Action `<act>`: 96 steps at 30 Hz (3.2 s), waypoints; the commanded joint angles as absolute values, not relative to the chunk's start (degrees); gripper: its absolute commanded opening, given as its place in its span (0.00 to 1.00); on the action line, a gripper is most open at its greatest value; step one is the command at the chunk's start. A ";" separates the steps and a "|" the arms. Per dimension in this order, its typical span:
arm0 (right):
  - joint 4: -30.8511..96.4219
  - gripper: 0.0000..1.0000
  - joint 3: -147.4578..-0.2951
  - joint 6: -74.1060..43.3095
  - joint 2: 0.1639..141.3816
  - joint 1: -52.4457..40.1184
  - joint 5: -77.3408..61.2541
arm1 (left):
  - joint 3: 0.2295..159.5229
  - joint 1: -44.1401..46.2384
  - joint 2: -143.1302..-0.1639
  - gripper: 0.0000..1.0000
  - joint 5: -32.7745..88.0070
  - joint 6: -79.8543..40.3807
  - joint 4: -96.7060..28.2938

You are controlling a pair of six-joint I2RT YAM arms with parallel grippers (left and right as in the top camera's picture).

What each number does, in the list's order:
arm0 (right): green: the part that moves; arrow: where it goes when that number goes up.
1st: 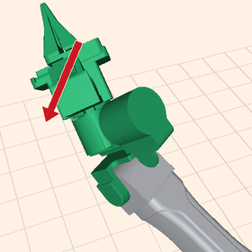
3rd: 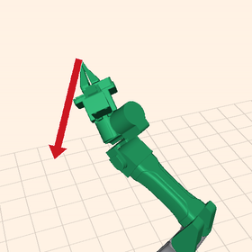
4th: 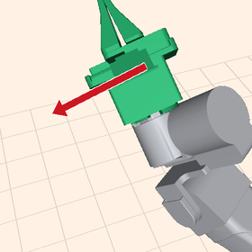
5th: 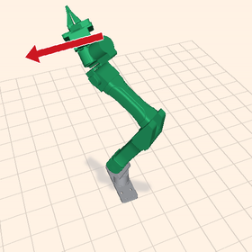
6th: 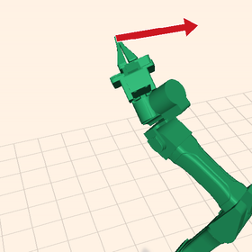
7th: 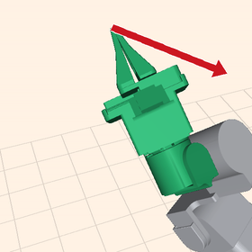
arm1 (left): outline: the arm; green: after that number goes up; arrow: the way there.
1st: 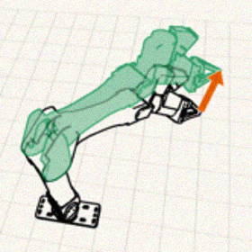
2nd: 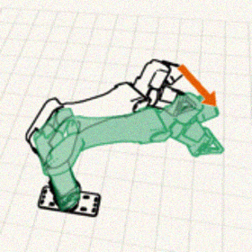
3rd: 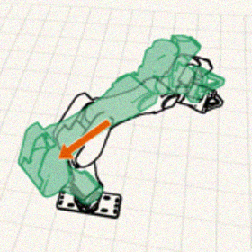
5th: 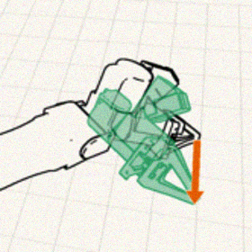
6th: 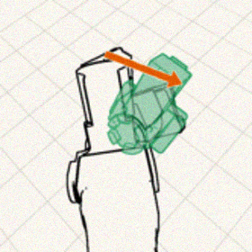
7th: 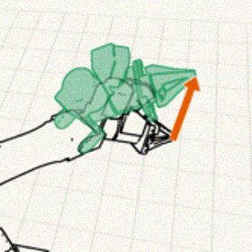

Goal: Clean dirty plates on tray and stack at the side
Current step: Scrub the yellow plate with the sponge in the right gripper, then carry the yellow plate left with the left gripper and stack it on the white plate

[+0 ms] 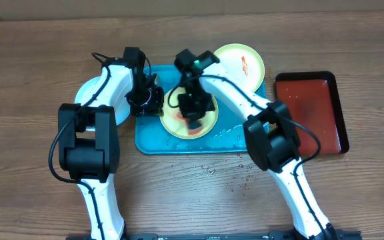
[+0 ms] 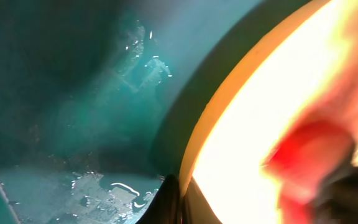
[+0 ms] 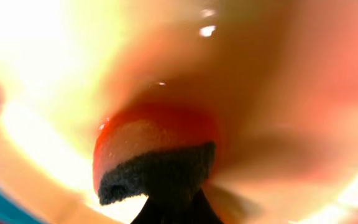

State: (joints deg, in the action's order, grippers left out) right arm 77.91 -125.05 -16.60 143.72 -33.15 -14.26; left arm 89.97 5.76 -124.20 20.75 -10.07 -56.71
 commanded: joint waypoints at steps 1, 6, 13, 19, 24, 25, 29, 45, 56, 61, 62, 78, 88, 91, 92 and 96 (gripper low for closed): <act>77.89 0.04 -124.27 -18.04 143.02 -28.27 -1.54 | 89.73 5.45 -125.34 0.04 18.13 -9.23 -56.10; 73.95 0.04 -124.27 -16.25 137.10 -25.12 -11.46 | 89.82 5.45 -125.34 0.04 16.93 -8.73 -53.25; 72.58 0.04 -124.27 -10.13 125.67 -20.16 -26.26 | 94.30 5.37 -124.64 0.04 14.83 -8.73 -56.84; 74.06 0.04 -124.27 -8.23 115.70 -15.22 -25.93 | 100.12 5.43 -119.79 0.04 6.50 -8.71 -62.00; 75.57 0.04 -124.27 -8.38 109.27 -6.33 -23.94 | 100.77 6.55 -110.54 0.04 -6.96 -8.54 -61.93; 75.92 0.04 -124.27 -8.54 109.06 -4.99 -23.88 | 100.77 7.09 -109.40 0.04 -8.99 -8.56 -61.87; 78.26 0.04 -124.25 -8.51 109.14 -0.03 -23.88 | 100.77 12.03 -106.00 0.04 -21.34 -8.67 -61.43; 80.58 0.04 -124.20 -8.49 109.14 2.92 -21.89 | 100.60 31.40 -105.84 0.04 -65.23 -18.63 -62.39; 81.43 0.04 -124.20 -8.47 109.14 2.92 -21.47 | 100.60 36.16 -105.84 0.04 -74.08 -19.99 -63.07; 81.82 0.04 -124.20 -8.47 109.14 2.92 -21.47 | 100.60 36.58 -105.84 0.05 -73.91 -21.50 -63.59; 81.93 0.04 -124.20 -8.47 109.14 2.92 -21.47 | 100.60 36.58 -105.84 0.04 -73.93 -22.00 -64.12; 82.04 0.04 -124.20 -8.47 109.14 2.92 -21.47 | 100.60 36.23 -105.84 0.04 -71.96 -28.42 -66.22; 82.98 0.04 -124.20 -7.38 109.14 2.92 -21.47 | 100.62 22.57 -105.82 0.04 -32.38 -27.86 -70.83; 82.94 0.04 -124.20 -7.35 109.14 2.92 -21.47 | 100.60 14.20 -105.82 0.04 -18.72 -22.98 -70.00; 82.91 0.04 -124.20 -7.35 109.14 2.92 -21.47 | 100.60 11.46 -105.82 0.04 -14.37 -21.34 -69.76; 82.96 0.04 -124.20 -7.35 109.14 2.92 -21.47 | 100.05 -0.69 -105.82 0.04 -0.10 -16.08 -68.90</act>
State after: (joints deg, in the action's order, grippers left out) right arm 83.15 -123.74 -7.99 109.73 2.92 -21.61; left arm 99.79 6.39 -106.30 -18.26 -21.69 -69.30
